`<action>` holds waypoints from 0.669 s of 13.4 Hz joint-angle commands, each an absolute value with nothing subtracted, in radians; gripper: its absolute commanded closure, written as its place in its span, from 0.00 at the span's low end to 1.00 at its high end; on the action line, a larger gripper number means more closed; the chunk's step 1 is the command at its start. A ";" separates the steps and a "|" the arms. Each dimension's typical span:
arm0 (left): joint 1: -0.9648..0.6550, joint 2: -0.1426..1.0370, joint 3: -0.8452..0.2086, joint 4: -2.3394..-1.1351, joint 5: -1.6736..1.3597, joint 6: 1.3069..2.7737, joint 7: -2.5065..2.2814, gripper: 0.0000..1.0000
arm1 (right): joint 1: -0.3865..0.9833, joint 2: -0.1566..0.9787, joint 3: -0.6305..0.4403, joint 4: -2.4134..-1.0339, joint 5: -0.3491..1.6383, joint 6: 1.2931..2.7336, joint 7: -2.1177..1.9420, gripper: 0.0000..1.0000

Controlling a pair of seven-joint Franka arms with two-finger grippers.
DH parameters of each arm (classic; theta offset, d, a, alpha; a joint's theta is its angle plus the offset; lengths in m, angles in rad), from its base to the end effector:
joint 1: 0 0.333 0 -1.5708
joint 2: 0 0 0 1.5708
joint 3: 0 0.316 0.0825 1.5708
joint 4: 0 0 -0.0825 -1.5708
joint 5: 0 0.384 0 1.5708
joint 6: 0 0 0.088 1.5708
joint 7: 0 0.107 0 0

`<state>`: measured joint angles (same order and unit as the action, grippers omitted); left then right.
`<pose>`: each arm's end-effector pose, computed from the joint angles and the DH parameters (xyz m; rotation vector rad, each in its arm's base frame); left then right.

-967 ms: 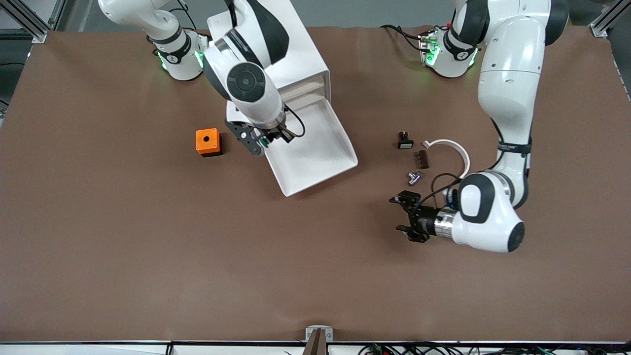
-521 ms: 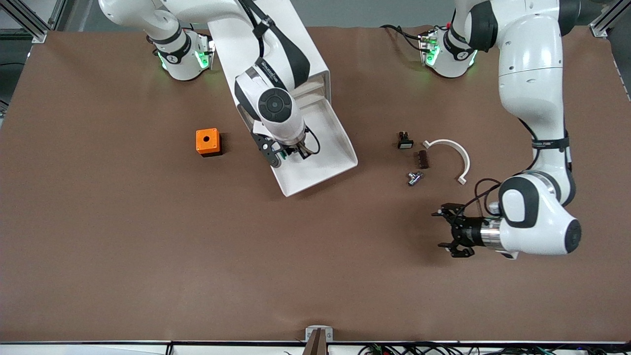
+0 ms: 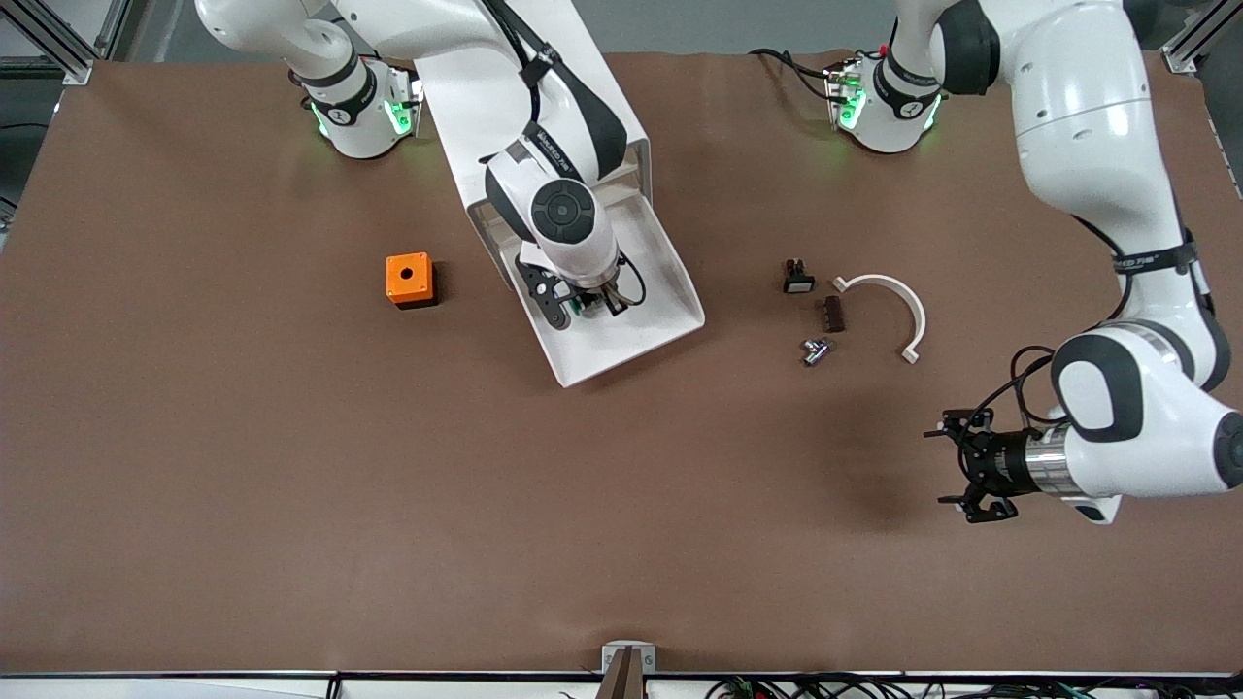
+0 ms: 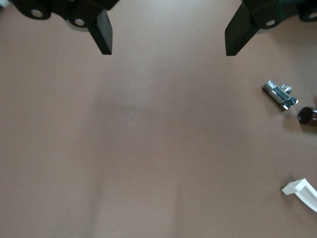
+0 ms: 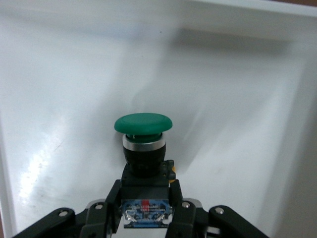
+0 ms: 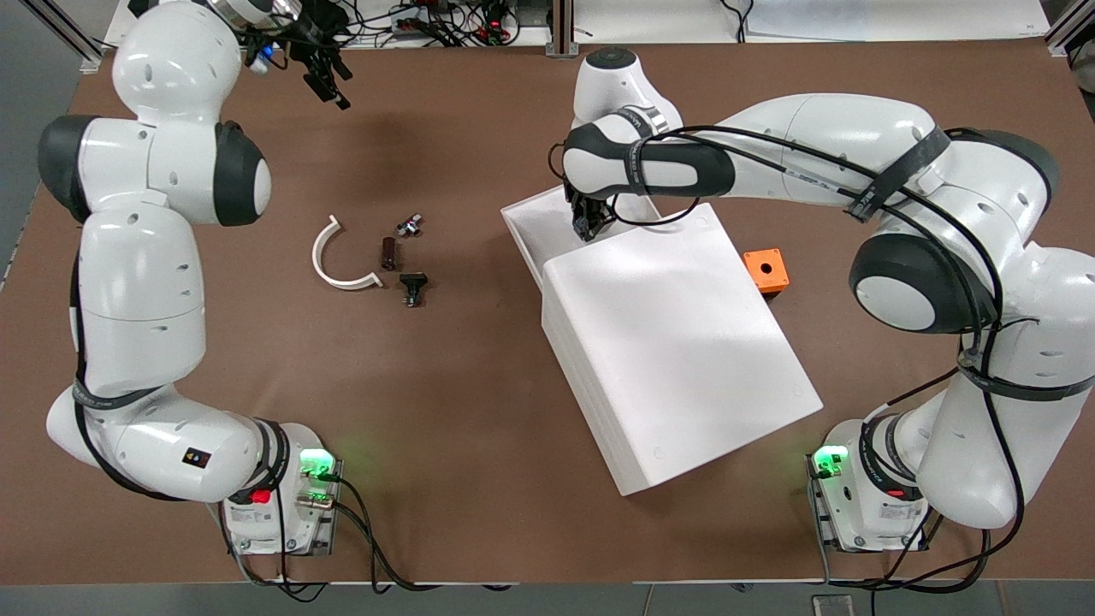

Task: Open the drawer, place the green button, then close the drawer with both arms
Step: 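Lower the button into the drawer and open the right gripper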

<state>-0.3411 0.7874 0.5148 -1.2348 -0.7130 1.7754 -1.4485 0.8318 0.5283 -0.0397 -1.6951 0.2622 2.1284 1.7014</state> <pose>0.7345 -0.0304 0.3279 1.9184 2.2271 -0.4614 0.4564 0.4826 0.2830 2.6770 -1.5587 -0.3340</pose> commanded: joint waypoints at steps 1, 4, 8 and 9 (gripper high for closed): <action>-0.357 0.703 0.514 -1.255 -0.578 1.763 -1.396 0.00 | 0.854 0.555 -0.052 -1.671 0.285 2.135 1.717 0.95; -0.353 0.655 0.479 -1.264 -0.505 1.763 -1.231 0.00 | 0.865 0.561 -0.052 -1.667 0.284 2.135 1.718 0.90; -0.373 0.637 0.457 -1.269 -0.503 1.763 -1.045 0.00 | 0.864 0.561 -0.052 -1.667 0.284 2.135 1.718 0.50; -0.386 0.637 0.459 -1.270 -0.503 1.763 -1.004 0.00 | 0.864 0.561 -0.052 -1.667 0.284 2.134 1.717 0.19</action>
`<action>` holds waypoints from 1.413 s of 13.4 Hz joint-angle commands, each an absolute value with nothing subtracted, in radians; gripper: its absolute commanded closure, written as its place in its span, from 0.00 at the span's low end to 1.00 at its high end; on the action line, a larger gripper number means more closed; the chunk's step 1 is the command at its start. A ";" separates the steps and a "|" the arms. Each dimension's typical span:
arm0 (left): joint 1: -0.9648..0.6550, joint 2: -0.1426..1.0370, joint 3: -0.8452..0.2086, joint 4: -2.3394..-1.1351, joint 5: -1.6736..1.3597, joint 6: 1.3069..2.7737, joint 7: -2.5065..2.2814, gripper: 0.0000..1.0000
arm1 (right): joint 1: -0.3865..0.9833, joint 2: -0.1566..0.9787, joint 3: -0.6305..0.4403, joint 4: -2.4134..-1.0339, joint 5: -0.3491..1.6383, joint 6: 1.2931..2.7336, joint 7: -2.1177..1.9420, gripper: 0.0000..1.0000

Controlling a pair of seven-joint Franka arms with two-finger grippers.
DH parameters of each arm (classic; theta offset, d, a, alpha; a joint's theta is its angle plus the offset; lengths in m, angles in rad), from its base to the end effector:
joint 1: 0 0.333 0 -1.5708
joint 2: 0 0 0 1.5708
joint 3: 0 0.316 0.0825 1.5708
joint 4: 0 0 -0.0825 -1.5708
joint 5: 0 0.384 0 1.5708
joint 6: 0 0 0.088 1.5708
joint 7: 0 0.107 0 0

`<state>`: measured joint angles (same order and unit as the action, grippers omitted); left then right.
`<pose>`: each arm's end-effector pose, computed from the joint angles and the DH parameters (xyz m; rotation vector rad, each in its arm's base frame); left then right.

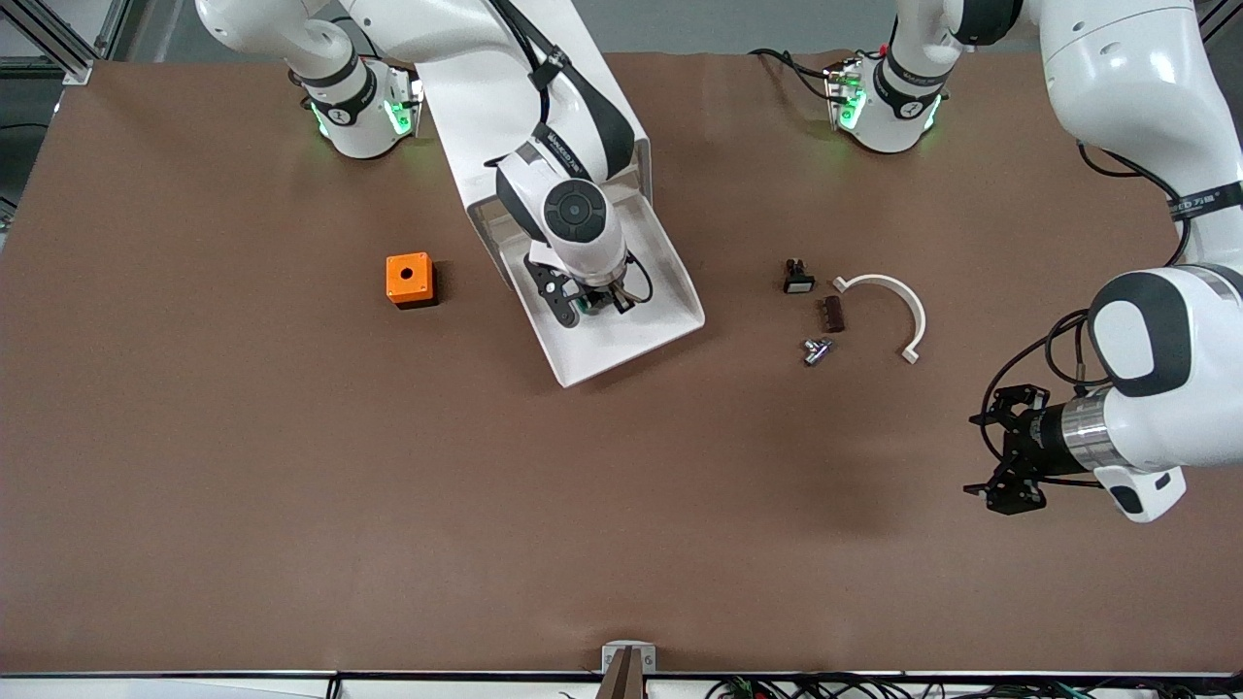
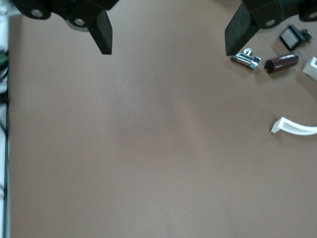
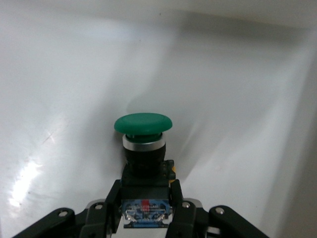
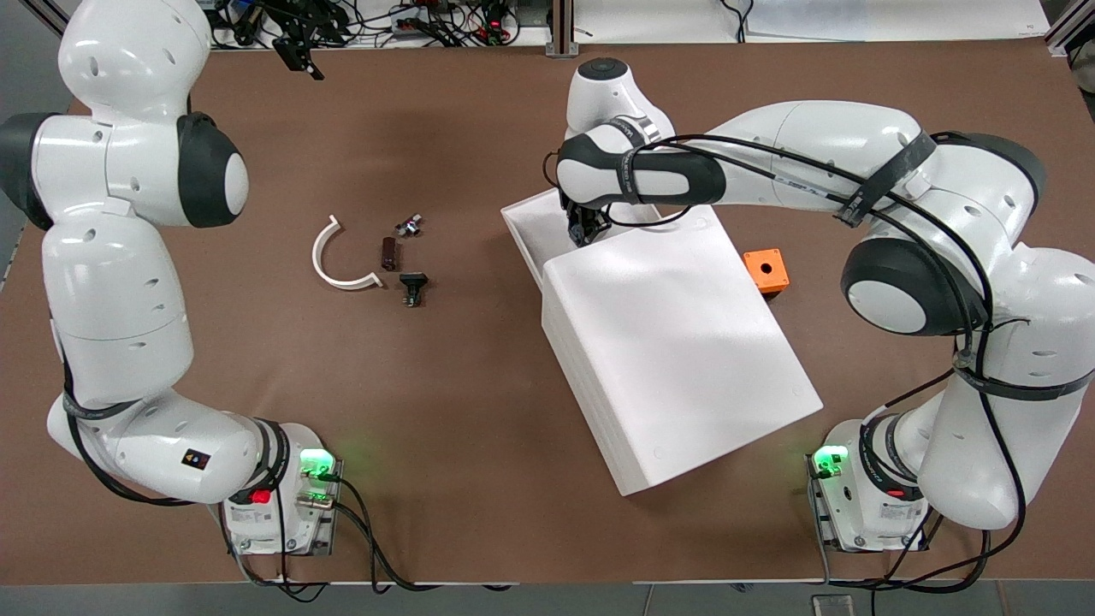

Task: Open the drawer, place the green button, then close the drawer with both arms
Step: 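Lower the button into the drawer and open the right gripper, then raise the right gripper away while the left gripper pushes the drawer shut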

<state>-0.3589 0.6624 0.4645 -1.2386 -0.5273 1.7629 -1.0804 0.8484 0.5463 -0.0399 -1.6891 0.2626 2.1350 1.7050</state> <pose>0.7233 -0.0532 0.4015 2.4185 1.7086 -0.2590 0.4495 0.4909 0.2742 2.6788 -1.5403 -0.3327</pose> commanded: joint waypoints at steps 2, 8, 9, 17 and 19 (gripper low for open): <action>-0.411 0.640 0.457 -1.270 -0.494 1.769 -0.960 0.00 | 0.865 0.560 -0.052 -1.667 0.282 2.128 1.717 0.00; -0.514 0.646 0.451 -1.328 -0.482 1.779 -0.951 0.00 | 0.830 0.438 -0.063 -1.583 0.273 1.854 1.684 0.00; -0.538 0.650 0.449 -1.342 -0.482 1.799 -0.947 0.00 | 0.795 0.399 -0.061 -1.550 0.275 1.756 1.649 0.00; -0.796 0.721 0.448 -1.399 -0.482 1.985 -0.946 0.00 | 0.430 0.073 -0.063 -1.561 0.268 1.312 1.007 0.00; -0.856 0.755 0.448 -1.399 -0.482 2.034 -0.946 0.00 | 0.344 -0.051 -0.063 -1.674 0.192 1.319 0.776 0.00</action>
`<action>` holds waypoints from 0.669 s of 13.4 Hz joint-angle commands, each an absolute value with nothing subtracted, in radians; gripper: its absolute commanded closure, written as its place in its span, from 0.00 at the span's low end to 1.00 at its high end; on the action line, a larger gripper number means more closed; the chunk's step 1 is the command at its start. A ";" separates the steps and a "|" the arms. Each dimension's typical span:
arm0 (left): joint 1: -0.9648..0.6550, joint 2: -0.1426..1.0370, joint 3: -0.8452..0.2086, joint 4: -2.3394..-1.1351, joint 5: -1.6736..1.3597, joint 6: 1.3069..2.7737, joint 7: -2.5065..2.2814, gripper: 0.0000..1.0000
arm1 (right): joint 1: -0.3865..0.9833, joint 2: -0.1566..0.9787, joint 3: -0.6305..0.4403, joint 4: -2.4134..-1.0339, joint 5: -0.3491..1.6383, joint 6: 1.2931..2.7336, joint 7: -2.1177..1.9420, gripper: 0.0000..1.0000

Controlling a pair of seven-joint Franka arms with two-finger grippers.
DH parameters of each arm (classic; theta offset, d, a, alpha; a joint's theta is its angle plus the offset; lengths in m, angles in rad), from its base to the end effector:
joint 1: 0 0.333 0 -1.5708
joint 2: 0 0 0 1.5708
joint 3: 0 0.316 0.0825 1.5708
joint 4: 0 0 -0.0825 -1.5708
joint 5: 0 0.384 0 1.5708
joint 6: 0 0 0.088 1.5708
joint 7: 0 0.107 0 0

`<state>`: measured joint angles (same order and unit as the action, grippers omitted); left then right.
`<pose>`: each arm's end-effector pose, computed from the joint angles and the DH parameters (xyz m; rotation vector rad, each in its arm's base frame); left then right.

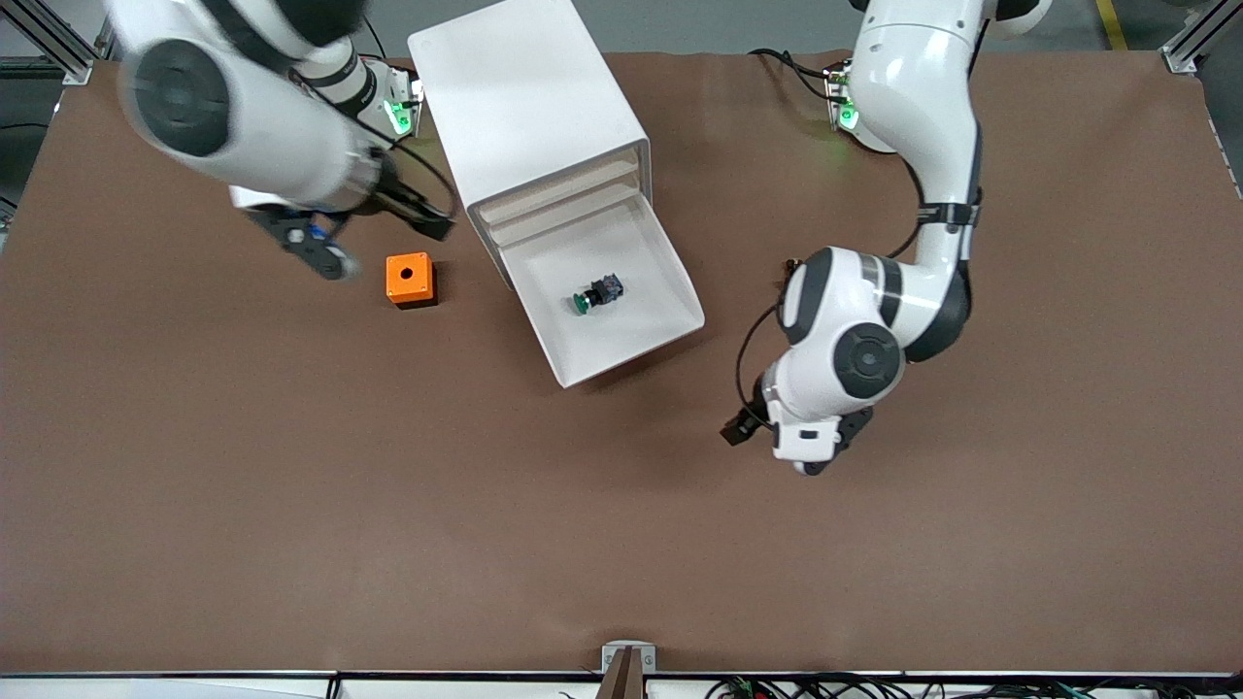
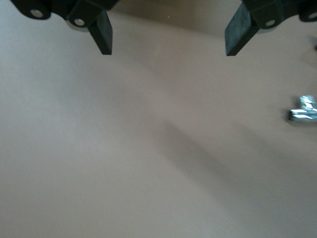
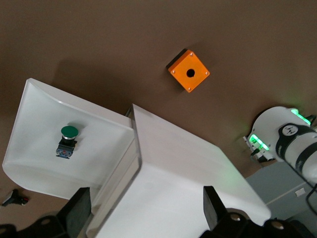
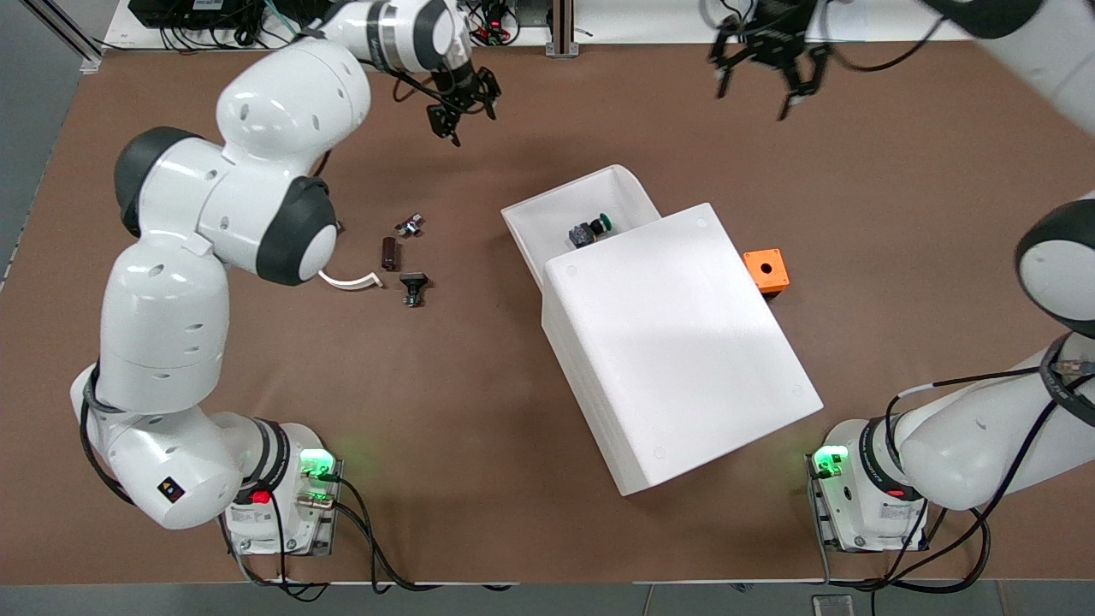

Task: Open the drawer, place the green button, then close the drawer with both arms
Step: 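Raise the right gripper away while the left gripper pushes the drawer shut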

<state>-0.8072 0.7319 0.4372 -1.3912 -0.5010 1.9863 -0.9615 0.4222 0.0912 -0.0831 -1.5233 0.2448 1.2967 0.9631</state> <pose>0.6329 -0.3471 0.2980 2.8499 1.0728 -0.2248 0.5063 0.2134 0.5804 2.9417 -0.9039 -0.6154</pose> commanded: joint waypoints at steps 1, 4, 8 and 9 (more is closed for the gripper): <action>-0.889 0.773 0.449 -1.401 -0.482 2.061 -0.946 0.00 | 0.309 -0.096 -0.063 -1.718 0.142 1.330 0.650 0.00; -0.974 0.798 0.446 -1.428 -0.479 2.144 -0.948 0.00 | 0.126 -0.167 -0.063 -1.802 0.121 1.396 0.228 0.00; -1.072 0.795 0.440 -1.494 -0.479 2.175 -0.966 0.00 | -0.044 -0.163 -0.063 -1.809 0.111 1.495 -0.151 0.00; -1.106 0.795 0.442 -1.515 -0.480 2.175 -0.968 0.00 | -0.048 -0.161 -0.063 -1.799 0.085 1.509 -0.167 0.00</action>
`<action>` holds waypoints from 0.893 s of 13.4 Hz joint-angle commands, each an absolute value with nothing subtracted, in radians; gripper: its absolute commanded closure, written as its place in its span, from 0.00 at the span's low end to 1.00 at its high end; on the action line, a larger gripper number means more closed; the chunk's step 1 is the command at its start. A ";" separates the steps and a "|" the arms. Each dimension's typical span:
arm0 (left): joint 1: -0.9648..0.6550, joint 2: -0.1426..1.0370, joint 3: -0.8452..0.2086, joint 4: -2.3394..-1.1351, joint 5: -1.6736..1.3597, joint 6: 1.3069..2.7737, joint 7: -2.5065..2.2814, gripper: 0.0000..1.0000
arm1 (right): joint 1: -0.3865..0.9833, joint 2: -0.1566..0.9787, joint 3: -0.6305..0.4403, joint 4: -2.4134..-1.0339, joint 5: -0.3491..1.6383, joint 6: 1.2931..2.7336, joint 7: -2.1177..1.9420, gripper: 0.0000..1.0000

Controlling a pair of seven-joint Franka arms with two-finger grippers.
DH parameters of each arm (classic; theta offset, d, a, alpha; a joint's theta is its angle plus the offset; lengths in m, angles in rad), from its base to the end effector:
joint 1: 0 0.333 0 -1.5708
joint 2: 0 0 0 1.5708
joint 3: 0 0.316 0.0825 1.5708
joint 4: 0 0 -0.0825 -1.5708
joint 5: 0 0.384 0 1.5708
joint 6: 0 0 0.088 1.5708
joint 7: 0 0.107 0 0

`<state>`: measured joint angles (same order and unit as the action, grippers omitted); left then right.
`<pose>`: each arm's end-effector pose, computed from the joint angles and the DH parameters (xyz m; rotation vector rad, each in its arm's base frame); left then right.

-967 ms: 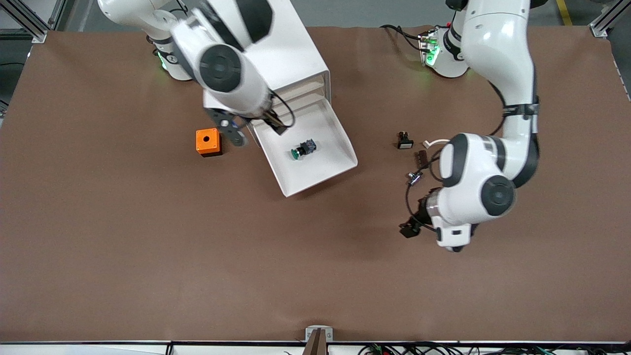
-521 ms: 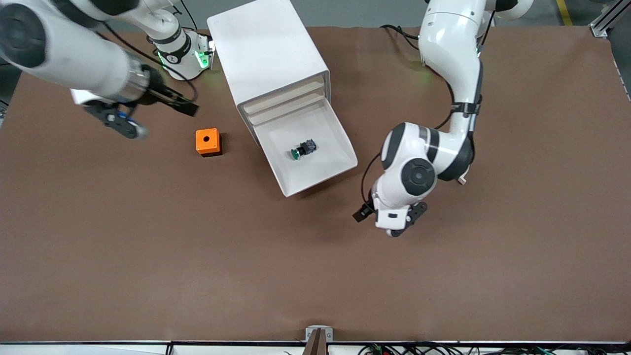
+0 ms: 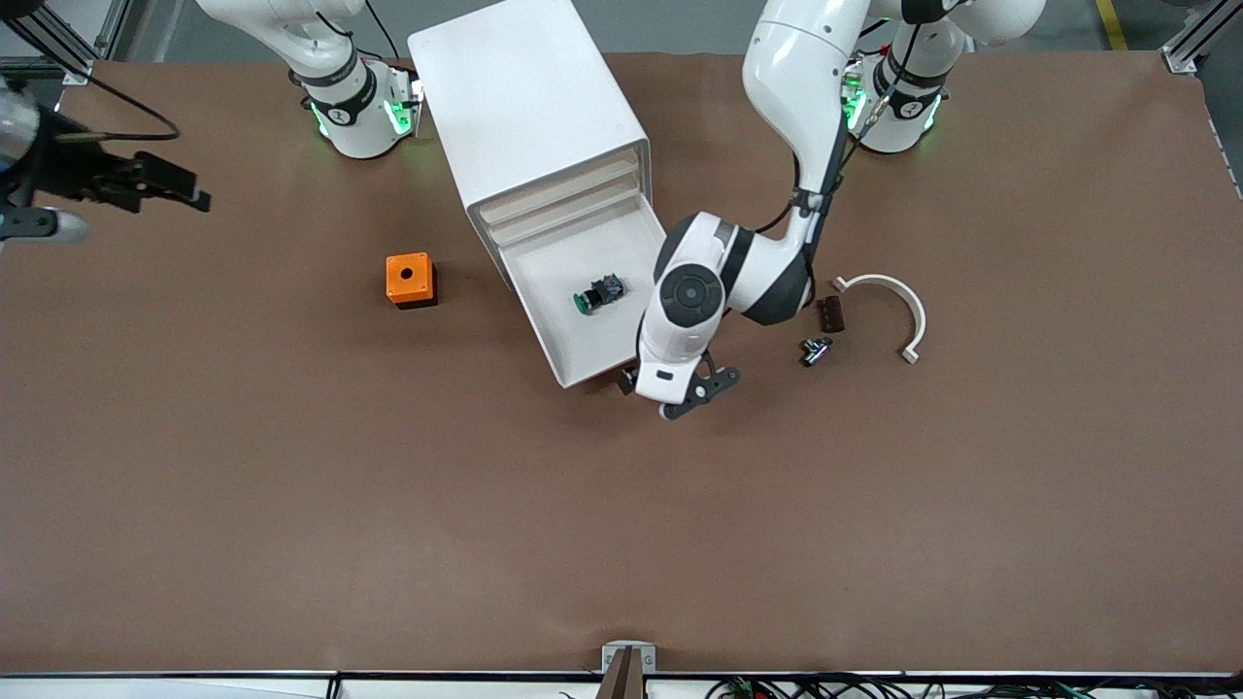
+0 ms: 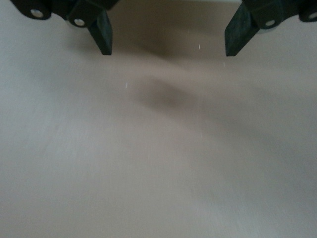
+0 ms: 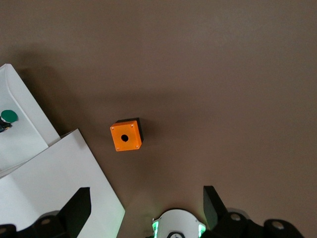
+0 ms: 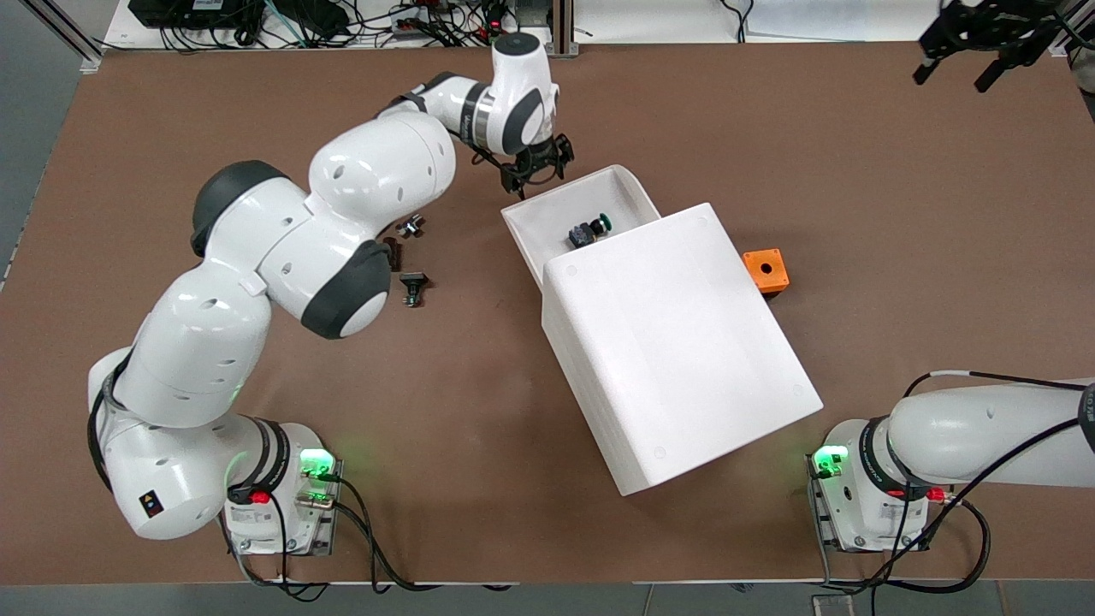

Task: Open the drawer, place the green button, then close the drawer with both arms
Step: 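Raise the right gripper away while the left gripper pushes the drawer shut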

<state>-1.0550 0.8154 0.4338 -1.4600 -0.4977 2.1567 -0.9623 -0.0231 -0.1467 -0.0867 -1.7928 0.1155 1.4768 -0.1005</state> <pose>0.5354 -0.4765 0.2247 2.9930 0.7800 -0.1350 0.4916 -0.0437 0.5914 -2.9874 0.0093 0.2329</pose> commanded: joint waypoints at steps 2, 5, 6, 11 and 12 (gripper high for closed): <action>-1.153 0.792 0.440 -1.540 -0.480 2.175 -0.988 0.00 | -0.041 -0.153 -0.057 -1.746 0.042 1.505 -0.161 0.00; -1.227 0.787 0.440 -1.540 -0.482 2.174 -1.078 0.00 | -0.032 -0.153 -0.052 -1.729 0.040 1.511 -0.135 0.00; -1.248 0.784 0.440 -1.542 -0.482 2.174 -1.100 0.00 | -0.011 -0.150 -0.052 -1.717 0.037 1.506 -0.086 0.00; -1.342 0.781 0.436 -1.554 -0.488 2.171 -1.187 0.00 | 0.051 -0.147 -0.054 -1.695 -0.011 1.483 -0.005 0.00; -1.356 0.781 0.434 -1.555 -0.488 2.171 -1.199 0.00 | 0.051 -0.147 -0.054 -1.689 -0.012 1.477 0.001 0.00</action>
<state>-1.3273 0.8060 0.4369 -1.5130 -0.4860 2.1622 -1.1694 0.0498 -0.1482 -0.0499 -1.7198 0.0113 1.5036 -0.0164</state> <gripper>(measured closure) 0.000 0.000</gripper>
